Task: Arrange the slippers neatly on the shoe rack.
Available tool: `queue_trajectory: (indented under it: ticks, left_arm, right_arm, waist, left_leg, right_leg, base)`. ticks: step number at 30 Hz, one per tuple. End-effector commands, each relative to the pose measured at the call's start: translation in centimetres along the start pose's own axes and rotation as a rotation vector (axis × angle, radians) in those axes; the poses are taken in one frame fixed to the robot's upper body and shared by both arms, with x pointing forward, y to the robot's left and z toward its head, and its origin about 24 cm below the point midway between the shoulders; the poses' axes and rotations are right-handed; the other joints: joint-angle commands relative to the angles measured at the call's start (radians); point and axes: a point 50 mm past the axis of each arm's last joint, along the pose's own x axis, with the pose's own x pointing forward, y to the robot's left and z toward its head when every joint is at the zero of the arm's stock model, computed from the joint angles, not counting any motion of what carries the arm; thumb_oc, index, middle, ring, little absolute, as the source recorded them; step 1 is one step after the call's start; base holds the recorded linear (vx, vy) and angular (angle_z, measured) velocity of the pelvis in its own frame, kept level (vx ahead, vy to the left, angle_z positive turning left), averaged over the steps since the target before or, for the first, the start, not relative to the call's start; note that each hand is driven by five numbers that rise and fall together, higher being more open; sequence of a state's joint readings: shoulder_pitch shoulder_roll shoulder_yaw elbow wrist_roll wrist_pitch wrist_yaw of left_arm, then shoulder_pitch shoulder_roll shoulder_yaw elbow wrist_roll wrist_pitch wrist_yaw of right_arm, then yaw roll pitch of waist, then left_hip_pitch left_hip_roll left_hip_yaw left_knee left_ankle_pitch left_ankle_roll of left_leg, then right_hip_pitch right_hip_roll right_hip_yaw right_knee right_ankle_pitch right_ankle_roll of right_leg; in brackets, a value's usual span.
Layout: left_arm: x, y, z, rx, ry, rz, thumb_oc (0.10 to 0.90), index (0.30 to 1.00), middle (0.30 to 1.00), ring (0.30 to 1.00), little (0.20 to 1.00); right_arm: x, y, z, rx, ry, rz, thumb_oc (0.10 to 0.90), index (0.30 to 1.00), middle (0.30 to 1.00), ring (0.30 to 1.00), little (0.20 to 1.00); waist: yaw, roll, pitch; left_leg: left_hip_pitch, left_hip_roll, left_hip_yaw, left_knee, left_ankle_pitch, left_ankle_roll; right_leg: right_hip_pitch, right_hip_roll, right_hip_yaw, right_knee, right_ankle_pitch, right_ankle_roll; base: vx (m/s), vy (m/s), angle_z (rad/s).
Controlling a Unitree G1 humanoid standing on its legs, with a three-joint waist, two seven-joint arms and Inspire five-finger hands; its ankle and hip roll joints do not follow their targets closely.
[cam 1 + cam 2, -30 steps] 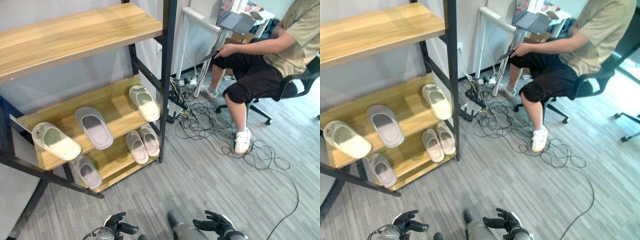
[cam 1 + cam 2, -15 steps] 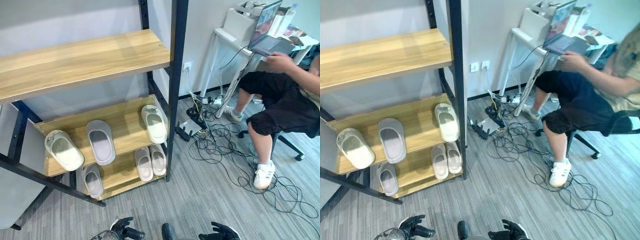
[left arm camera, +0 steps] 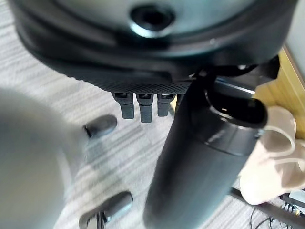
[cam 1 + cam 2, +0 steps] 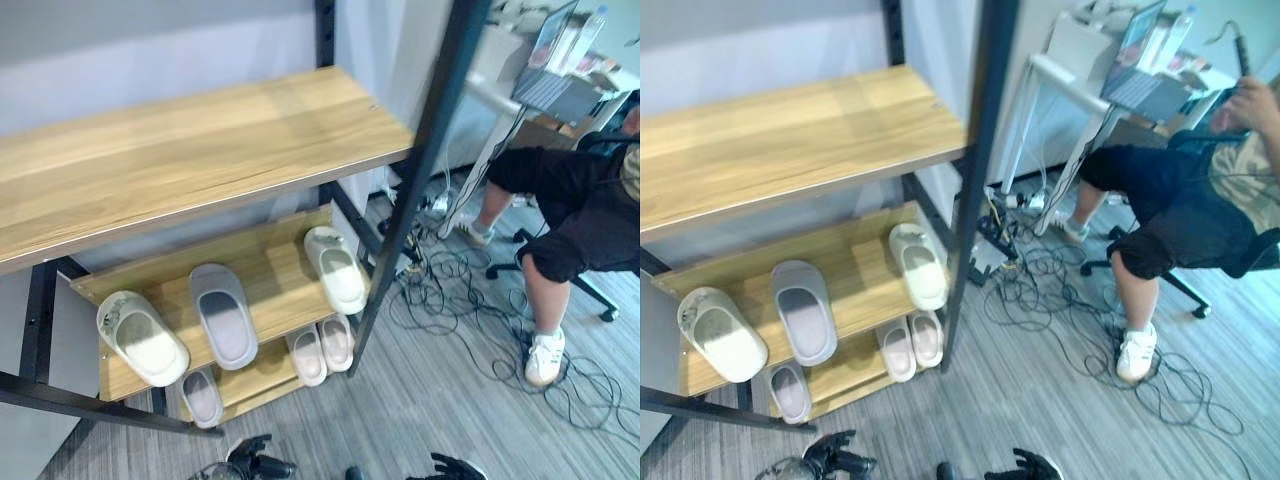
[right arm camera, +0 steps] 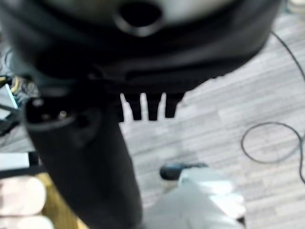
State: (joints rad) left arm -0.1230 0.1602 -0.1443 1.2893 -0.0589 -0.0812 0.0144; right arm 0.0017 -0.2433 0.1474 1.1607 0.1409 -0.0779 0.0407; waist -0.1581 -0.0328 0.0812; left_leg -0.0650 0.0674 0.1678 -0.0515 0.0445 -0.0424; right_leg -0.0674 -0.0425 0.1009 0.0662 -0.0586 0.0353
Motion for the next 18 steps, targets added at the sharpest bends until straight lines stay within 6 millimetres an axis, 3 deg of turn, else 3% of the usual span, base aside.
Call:
queue_trajectory:
  ticks: [1,3,5,6,9,12,13,18]
  left_arm:
    - [-0.05,1.72,1.04,-0.013,-0.065,0.053,0.8,0.9,0.9,0.9,0.9]
    - [-0.05,1.81,1.19,-0.016,-0.072,0.053,0.8,0.9,0.9,0.9,0.9]
    - [-0.04,1.94,1.2,-0.02,-0.07,0.056,0.8,0.9,0.9,0.9,0.9]
    - [-0.04,1.93,1.19,-0.02,-0.07,0.056,0.8,0.9,0.9,0.9,0.9]
    - [-0.05,2.14,1.19,-0.025,-0.068,0.062,0.8,0.9,0.9,0.9,0.9]
    - [-0.14,2.32,0.73,-0.035,-0.057,0.065,0.8,0.9,0.9,0.9,0.9]
    - [-0.14,2.45,0.8,-0.029,-0.06,0.066,0.8,0.9,0.9,0.9,0.9]
    - [-0.18,2.69,0.53,-0.002,-0.048,0.062,0.8,0.9,0.9,0.9,0.9]
  right_arm:
    - [0.08,0.01,1.58,0.005,-0.08,0.004,0.8,0.9,0.9,0.9,0.9]
    - [0.04,-0.03,1.48,0.011,-0.08,0.004,0.8,0.9,0.9,0.9,0.9]
    - [0.07,-0.07,1.58,0.003,-0.08,0.005,0.8,0.9,0.9,0.9,0.9]
    - [0.07,-0.08,1.56,0.003,-0.08,0.005,0.8,0.9,0.9,0.9,0.9]
    - [0.02,0.09,1.58,0.0,-0.088,0.008,0.8,0.9,0.9,0.9,0.9]
    - [-0.05,-0.09,1.68,-0.009,-0.1,0.006,0.8,0.9,0.9,0.9,0.9]
    - [-0.08,-0.32,1.9,-0.007,-0.11,-0.002,0.8,0.9,0.9,0.9,0.9]
    - [-0.31,-0.55,1.82,0.008,-0.128,-0.01,0.8,0.9,0.9,0.9,0.9]
  waist:
    - [0.019,-0.056,-0.04]
    - [0.013,-0.054,-0.045]
    - [0.009,-0.048,-0.055]
    - [0.008,-0.048,-0.053]
    - [0.017,-0.055,-0.054]
    - [0.031,-0.063,-0.059]
    - [0.039,-0.07,-0.053]
    - [0.004,-0.077,-0.056]
  left_leg:
    - [-0.027,-0.027,-0.009,0.172,-0.048,0.002]
    - [-0.018,-0.04,-0.022,0.163,-0.042,0.007]
    - [0.011,-0.07,-0.047,0.116,-0.02,0.02]
    - [0.015,-0.07,-0.049,0.114,-0.02,0.02]
    - [0.02,-0.107,-0.09,0.102,0.0,0.029]
    - [0.024,-0.124,-0.121,0.102,-0.006,0.03]
    - [-0.012,-0.133,-0.141,0.133,0.015,0.023]
    - [-0.074,-0.137,-0.132,0.197,-0.001,0.014]
  right_leg:
    - [0.019,-0.092,0.107,0.025,0.268,0.109]
    - [0.017,-0.066,0.126,0.027,0.259,0.106]
    - [0.008,0.006,0.138,0.019,0.231,0.087]
    - [0.011,0.006,0.137,0.02,0.229,0.087]
    - [0.028,0.083,0.13,0.008,0.191,0.061]
    - [0.053,0.093,0.128,-0.028,0.175,0.032]
    - [0.068,0.092,0.122,-0.061,0.184,0.02]
    - [0.059,0.076,0.086,-0.088,0.193,0.009]
  base:
    - [0.13,0.133,0.14]
    - [0.12,0.115,0.31]
    - [0.13,0.12,0.45]
    - [0.06,0.062,0.64]
    - [0.0,0.041,0.71]
    - [-0.04,-0.033,0.7]
    - [-0.13,-0.056,1.02]
    - [-0.11,0.006,0.99]
